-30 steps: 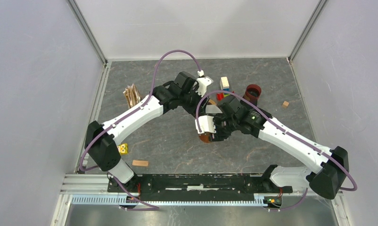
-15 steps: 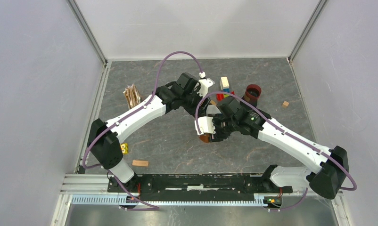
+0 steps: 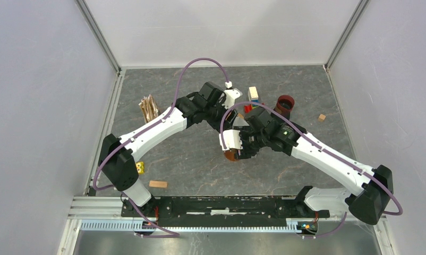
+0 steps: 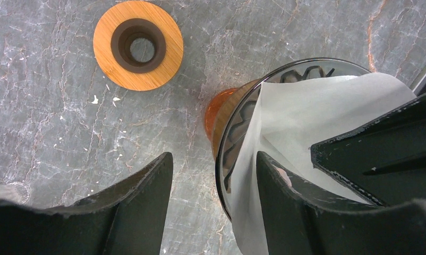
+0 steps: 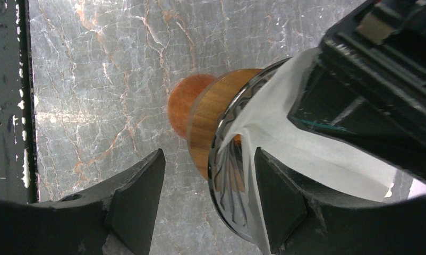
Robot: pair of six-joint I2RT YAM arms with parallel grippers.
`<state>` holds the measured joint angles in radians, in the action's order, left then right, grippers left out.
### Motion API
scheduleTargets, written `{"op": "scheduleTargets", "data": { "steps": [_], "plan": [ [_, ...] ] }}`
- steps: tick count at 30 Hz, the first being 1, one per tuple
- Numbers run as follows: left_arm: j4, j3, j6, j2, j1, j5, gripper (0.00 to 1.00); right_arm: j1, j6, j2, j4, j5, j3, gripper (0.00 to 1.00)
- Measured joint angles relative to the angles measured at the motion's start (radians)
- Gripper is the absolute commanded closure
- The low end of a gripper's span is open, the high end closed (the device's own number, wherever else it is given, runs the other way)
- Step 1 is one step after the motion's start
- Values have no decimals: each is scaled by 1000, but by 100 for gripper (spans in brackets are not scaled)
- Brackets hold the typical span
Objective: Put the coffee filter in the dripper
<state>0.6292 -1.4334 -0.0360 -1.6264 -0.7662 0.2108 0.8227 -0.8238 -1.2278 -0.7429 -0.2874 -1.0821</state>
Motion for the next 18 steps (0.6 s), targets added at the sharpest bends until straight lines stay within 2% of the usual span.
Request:
{"op": "scheduleTargets", "data": {
  "steps": [18],
  "plan": [
    [1,-28,-3,4,0,2,18,0,0,31,-24,-4,-14,28]
  ]
}}
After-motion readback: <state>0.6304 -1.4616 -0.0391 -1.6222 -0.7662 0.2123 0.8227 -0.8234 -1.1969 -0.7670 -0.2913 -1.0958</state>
